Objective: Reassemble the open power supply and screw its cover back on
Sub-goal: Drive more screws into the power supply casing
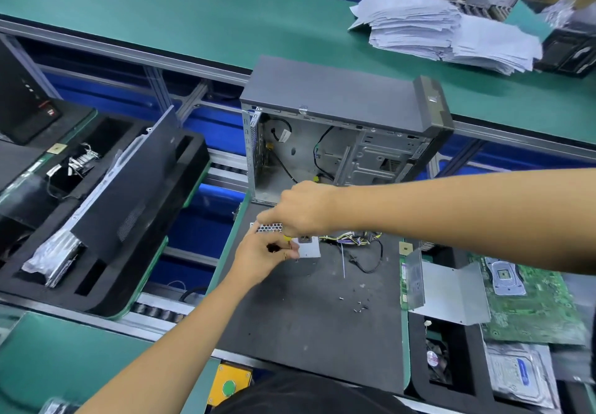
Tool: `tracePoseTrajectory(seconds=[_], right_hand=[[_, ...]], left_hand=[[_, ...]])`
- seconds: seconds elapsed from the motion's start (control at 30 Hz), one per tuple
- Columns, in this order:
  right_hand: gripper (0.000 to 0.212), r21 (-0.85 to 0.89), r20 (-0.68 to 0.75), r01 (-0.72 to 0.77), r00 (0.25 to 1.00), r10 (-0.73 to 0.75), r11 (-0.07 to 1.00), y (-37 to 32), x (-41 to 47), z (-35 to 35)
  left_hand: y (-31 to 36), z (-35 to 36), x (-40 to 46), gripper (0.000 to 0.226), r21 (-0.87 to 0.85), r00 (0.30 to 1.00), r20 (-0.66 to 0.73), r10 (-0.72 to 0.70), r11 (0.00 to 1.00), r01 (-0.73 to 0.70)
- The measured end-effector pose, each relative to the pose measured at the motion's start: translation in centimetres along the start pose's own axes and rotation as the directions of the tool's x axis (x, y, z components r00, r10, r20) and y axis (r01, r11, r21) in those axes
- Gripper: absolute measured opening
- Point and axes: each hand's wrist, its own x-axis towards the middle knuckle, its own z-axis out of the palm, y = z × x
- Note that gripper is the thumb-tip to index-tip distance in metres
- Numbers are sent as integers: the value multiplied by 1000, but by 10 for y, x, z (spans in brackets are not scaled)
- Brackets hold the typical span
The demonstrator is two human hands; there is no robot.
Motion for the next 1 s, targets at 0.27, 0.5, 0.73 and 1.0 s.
tracePoseTrajectory(seconds=[0.27,0.5,0.73,1.0], right_hand=[[22,71,51,-36,998,32,997,13,-19,4],[12,-129,-30,362,929,-369,923,14,-7,0],[24,101,-84,-94,991,103,990,-5,-8,15],[11,292,-151,-253,940,305,923,6,-43,5]], left_hand=[[6,4,0,41,47,991,-52,121,992,-118],[4,-1,2,36,108,998,-8,66,992,-65],[-8,3,6,17,106,1000,1,16,994,-16],[-11,1,-5,56,357,953,-51,298,897,-261]])
